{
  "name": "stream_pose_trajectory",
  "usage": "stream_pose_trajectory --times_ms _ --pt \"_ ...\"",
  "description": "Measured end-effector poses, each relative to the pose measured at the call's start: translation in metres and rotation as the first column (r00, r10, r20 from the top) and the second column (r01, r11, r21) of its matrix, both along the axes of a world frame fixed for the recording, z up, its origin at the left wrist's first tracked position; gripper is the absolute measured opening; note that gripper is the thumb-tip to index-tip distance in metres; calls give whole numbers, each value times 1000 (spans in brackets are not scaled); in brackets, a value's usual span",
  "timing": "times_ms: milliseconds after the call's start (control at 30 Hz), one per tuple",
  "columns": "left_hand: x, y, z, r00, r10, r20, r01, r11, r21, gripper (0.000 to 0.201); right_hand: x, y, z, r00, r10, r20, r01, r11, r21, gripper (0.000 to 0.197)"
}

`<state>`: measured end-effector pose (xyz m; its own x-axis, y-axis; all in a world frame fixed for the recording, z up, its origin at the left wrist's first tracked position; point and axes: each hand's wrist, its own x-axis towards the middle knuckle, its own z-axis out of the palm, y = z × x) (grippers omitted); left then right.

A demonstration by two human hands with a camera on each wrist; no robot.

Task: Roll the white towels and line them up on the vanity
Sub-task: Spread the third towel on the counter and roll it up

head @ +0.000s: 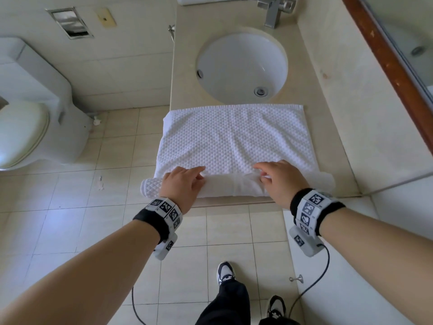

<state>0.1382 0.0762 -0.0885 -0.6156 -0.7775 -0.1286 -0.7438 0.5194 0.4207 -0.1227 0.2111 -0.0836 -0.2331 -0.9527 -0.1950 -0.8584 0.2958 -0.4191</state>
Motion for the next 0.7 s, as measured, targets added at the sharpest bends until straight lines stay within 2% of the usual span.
stream_pose_trajectory --times_ms 133,200,333,700 --pt "8 10 -1 996 -54 77 57 998 -29 65 6 22 -2 992 78 -98 -79 997 -6 43" --pt "11 14 -4 992 -78 94 84 995 -57 69 7 29 -2 978 142 -155 -140 990 19 52" --pt "12 18 -8 996 -57 70 63 993 -95 65 9 33 -5 971 160 -178 -156 987 34 60" --pt "5 18 -7 998 18 55 -16 999 -29 56 20 30 -1 991 12 -134 -6 999 40 45"
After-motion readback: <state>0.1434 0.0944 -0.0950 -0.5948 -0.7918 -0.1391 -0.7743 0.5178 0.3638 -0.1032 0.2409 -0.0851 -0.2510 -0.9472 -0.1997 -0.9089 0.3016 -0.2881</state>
